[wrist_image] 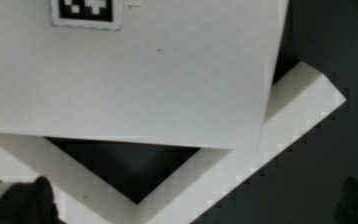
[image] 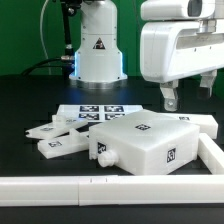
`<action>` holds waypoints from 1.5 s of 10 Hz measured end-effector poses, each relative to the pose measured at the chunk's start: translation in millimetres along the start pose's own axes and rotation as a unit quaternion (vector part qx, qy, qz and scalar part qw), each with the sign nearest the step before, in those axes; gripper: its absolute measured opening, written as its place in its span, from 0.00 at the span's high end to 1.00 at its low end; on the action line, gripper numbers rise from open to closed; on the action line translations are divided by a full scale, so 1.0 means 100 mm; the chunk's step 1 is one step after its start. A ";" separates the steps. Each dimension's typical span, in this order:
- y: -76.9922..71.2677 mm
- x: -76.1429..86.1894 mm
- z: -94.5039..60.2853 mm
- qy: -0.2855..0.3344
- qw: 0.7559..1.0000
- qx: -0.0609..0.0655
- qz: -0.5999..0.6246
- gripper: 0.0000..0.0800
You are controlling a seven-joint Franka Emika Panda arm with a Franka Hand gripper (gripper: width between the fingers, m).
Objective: Assemble cabinet
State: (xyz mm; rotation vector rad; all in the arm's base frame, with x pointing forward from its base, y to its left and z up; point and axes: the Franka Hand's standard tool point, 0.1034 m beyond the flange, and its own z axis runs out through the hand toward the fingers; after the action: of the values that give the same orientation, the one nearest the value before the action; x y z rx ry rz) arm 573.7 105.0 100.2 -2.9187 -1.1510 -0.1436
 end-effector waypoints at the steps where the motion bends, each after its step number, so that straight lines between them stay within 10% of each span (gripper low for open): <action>1: -0.01 0.00 0.01 0.005 1.000 -0.002 0.010 0.00; 6: 0.05 -0.03 0.01 0.002 1.000 0.002 0.013 0.00; 10: 0.90 -0.35 -0.05 -0.020 0.998 0.019 0.061 0.00; 15: 0.89 -0.34 -0.04 -0.020 0.993 0.024 0.118 0.00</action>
Offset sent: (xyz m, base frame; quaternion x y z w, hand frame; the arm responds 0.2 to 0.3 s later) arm 0.0000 0.0000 0.0000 0.0000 0.0000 0.0000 1.0000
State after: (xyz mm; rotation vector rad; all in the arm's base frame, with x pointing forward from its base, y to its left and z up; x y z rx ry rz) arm 609.7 16.4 104.7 -2.9971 -0.7920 -0.0573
